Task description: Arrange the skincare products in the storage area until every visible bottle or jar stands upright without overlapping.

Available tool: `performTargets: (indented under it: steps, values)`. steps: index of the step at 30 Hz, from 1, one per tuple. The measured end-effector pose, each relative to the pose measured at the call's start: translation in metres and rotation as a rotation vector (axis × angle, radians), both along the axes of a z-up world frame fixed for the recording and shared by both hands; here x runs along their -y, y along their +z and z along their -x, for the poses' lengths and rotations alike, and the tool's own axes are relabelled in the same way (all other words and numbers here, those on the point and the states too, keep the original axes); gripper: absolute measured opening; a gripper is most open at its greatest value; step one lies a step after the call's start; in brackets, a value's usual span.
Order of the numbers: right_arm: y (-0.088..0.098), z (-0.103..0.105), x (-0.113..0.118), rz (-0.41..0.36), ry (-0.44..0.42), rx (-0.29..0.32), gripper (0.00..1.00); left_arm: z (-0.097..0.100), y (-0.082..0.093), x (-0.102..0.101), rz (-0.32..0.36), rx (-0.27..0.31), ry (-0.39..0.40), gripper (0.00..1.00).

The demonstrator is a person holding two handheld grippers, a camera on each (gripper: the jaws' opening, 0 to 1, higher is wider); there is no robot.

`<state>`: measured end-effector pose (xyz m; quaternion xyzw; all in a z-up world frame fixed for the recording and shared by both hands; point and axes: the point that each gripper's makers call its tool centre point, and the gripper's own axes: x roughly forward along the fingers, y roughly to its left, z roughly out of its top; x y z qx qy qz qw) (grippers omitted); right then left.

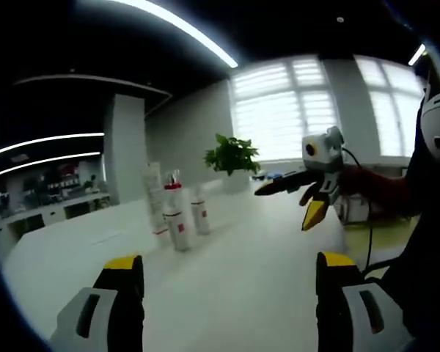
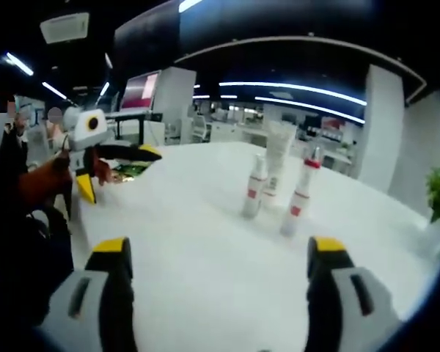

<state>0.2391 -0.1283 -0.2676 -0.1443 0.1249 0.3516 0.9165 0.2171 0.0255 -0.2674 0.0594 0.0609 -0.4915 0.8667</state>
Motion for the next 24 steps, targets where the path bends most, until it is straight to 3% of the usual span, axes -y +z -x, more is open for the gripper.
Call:
performTargets:
  steps: [24]
  values:
    - [0.008, 0.008, -0.061, 0.055, 0.165, 0.008, 0.96, 0.015, -0.003, -0.061, 0.029, 0.0, 0.138, 1.0]
